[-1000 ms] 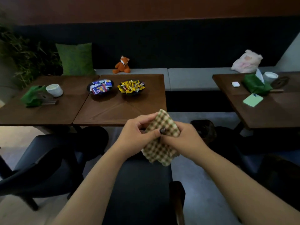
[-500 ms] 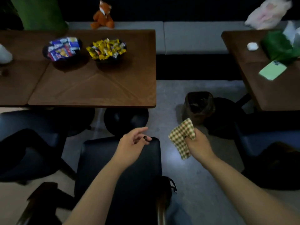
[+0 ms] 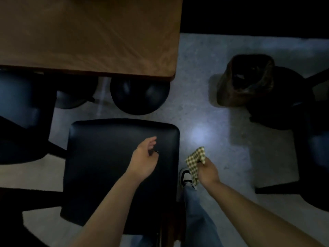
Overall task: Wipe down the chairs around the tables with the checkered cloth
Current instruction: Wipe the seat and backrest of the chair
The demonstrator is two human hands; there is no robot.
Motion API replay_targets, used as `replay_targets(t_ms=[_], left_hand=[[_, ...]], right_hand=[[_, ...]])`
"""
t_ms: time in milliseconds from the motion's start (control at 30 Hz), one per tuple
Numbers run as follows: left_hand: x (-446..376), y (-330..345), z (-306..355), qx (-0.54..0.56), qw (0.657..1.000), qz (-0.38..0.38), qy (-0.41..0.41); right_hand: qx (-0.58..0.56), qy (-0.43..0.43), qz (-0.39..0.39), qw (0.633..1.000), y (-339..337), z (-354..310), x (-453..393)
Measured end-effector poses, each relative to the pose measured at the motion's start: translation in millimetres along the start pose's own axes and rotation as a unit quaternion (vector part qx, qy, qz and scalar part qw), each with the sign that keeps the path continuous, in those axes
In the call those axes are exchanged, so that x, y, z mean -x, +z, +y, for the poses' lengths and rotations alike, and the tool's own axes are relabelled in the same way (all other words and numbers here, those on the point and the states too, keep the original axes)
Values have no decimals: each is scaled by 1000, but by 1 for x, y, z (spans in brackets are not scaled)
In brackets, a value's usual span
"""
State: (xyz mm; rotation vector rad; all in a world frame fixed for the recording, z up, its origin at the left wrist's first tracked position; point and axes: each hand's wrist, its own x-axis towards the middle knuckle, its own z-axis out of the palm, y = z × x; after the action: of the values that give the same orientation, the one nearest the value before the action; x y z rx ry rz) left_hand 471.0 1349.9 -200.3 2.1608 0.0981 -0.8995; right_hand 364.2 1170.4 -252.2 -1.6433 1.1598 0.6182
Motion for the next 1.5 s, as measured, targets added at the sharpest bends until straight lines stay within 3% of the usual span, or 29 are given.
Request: replay_targets(t_ms=[133,333,700,933,1033,1100,1233,1500], left_hand=[[-28,11,-46,-199,979,-36,31],[-56,7,-102,-456,885,-68,61],[-73,-11,-137,-426,896,-105,70],[-73,-2,-143,-442,890,-86,69],[-72,0,-143,-441,891,-75,75],[-70,1,-145,-412,906,-65,67],[-64,-14,-157,-356,933,-22,36],[-59,-139,-237,-348,937,2,-13]], right_hand=[[-50,61,-6,997,34,30,-16],[-252,136,-42,957,86,53,-19],[-222,181,35,958,128,50,-63],[-243,76,103,962,112,-34,-117],[-183,-20,110,977,102,-74,-142],[-52,-103,81,990,100,-94,-153],[269,-189,35,944,110,-115,-162],[398,-247,-17,883,166,-162,-164]])
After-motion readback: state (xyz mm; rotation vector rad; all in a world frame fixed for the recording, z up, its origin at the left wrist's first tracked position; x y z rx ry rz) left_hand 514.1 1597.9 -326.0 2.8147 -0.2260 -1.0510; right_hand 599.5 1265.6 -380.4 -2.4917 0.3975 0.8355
